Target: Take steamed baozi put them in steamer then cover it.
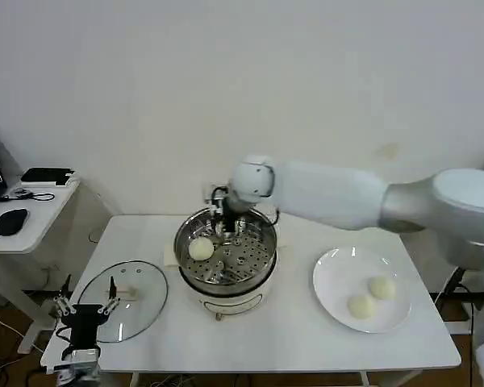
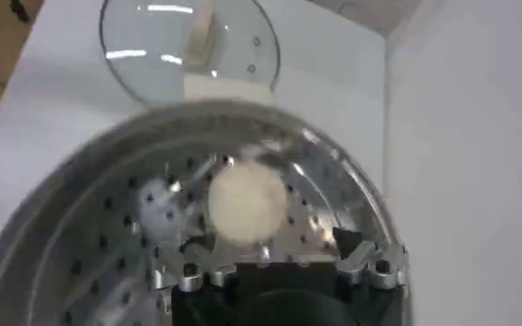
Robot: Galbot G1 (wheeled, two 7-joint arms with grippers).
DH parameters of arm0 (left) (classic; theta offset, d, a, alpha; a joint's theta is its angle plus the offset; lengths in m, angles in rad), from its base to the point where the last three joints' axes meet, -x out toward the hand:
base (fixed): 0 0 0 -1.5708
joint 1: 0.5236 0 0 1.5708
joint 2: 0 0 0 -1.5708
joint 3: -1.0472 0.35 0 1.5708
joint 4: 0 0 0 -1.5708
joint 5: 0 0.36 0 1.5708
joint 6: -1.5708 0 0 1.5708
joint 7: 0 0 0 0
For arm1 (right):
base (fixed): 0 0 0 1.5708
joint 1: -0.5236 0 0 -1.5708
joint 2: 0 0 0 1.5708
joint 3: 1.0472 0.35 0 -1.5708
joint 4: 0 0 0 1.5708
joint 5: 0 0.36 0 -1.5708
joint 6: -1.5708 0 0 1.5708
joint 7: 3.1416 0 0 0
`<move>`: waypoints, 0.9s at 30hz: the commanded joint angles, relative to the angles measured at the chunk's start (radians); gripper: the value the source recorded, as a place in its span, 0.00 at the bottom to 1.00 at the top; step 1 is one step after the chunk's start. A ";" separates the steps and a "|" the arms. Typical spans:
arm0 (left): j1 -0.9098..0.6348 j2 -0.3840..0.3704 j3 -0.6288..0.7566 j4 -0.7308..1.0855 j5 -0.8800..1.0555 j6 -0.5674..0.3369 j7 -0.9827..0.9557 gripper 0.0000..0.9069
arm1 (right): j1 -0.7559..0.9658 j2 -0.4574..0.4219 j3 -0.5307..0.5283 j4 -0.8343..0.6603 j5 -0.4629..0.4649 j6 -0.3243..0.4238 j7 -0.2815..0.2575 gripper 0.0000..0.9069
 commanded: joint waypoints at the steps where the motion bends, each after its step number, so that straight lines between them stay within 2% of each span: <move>1: -0.001 -0.009 0.038 -0.003 0.026 0.005 0.007 1.00 | 0.084 -0.367 -0.012 0.234 -0.166 0.105 -0.080 1.00; 4: 0.002 -0.011 0.050 -0.004 0.035 0.005 0.007 1.00 | 0.076 -0.465 -0.004 0.284 -0.213 0.123 -0.086 1.00; 10: 0.007 0.000 0.053 0.000 0.035 0.006 0.006 1.00 | 0.030 -0.728 0.026 0.377 -0.333 0.192 -0.148 1.00; 14: 0.009 0.027 0.034 0.005 0.011 0.006 0.007 1.00 | -0.018 -0.827 0.057 0.411 -0.403 0.238 -0.193 1.00; 17: 0.007 0.062 0.008 0.009 -0.054 0.024 0.032 1.00 | -0.083 -0.911 0.065 0.427 -0.474 0.318 -0.236 1.00; 21: -0.011 0.094 -0.032 0.005 -0.255 0.097 0.094 1.00 | -0.205 -0.965 0.110 0.424 -0.546 0.381 -0.262 1.00; 23: -0.025 0.104 -0.053 0.004 -0.384 0.129 0.099 1.00 | -0.329 -0.981 0.231 0.419 -0.578 0.401 -0.262 1.00; 25: -0.038 0.111 -0.071 0.007 -0.477 0.137 0.098 1.00 | -0.382 -0.986 0.300 0.415 -0.599 0.408 -0.265 1.00; 26: -0.045 0.116 -0.086 0.007 -0.550 0.144 0.096 1.00 | -0.472 -0.990 0.374 0.412 -0.605 0.407 -0.268 1.00; 27: -0.048 0.118 -0.089 0.007 -0.590 0.150 0.095 1.00 | -0.494 -0.990 0.384 0.411 -0.611 0.405 -0.268 1.00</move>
